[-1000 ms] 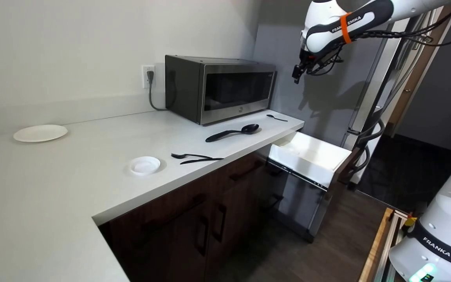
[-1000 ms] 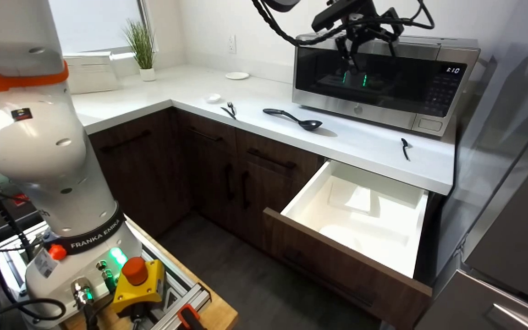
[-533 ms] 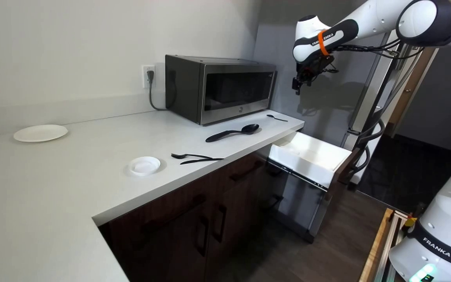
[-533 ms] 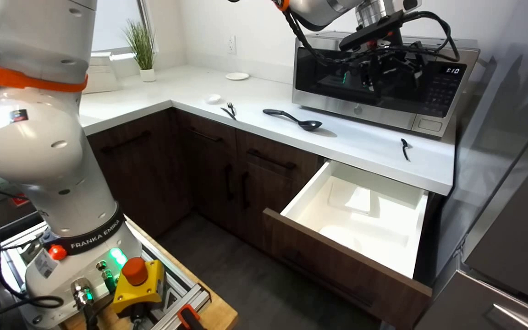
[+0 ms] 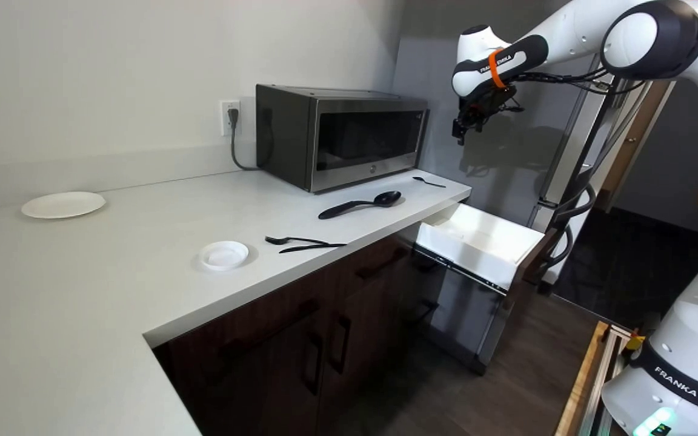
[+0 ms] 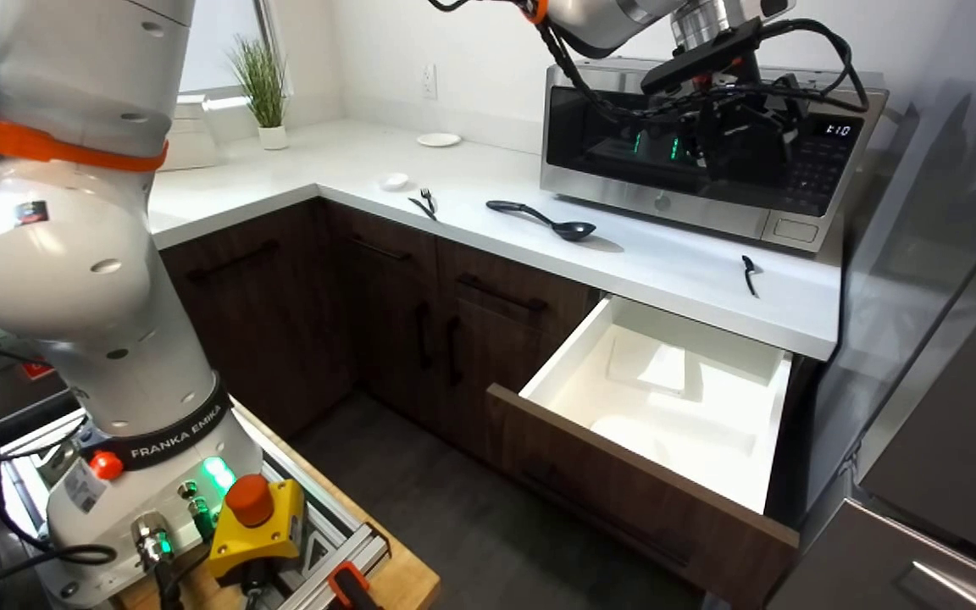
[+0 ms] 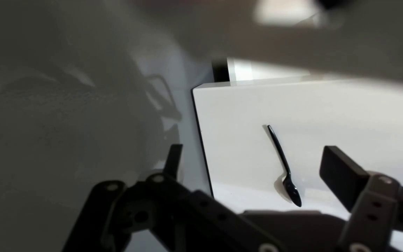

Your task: Put the black spoon on the right in the open drawer.

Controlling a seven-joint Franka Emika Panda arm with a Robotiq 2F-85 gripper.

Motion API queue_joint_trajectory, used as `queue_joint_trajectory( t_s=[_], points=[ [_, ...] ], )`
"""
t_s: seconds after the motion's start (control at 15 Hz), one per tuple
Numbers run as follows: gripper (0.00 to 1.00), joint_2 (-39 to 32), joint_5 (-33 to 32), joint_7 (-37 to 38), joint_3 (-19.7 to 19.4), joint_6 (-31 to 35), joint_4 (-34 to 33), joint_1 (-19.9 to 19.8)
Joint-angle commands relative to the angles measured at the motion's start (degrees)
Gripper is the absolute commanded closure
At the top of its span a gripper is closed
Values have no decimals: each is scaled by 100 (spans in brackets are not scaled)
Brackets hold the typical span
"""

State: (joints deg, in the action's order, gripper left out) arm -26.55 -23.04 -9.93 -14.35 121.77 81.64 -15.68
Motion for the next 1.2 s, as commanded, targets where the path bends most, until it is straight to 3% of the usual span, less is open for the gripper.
queue_joint_trajectory(
  t_s=[0.0, 0.33, 0.4, 0.6, 1.13],
  points=[
    [0, -1099, 392, -18, 26, -356, -1262, -240],
    [0, -2076, 462, 103, -5, -1093, -2313, -184],
    [0, -1620, 390, 70, 24, -602, -1606, -201],
    [0, -1951, 390, 96, 24, -856, -2021, -167],
    [0, -2753, 1296, 287, 631, 962, -2284, -589]
  ],
)
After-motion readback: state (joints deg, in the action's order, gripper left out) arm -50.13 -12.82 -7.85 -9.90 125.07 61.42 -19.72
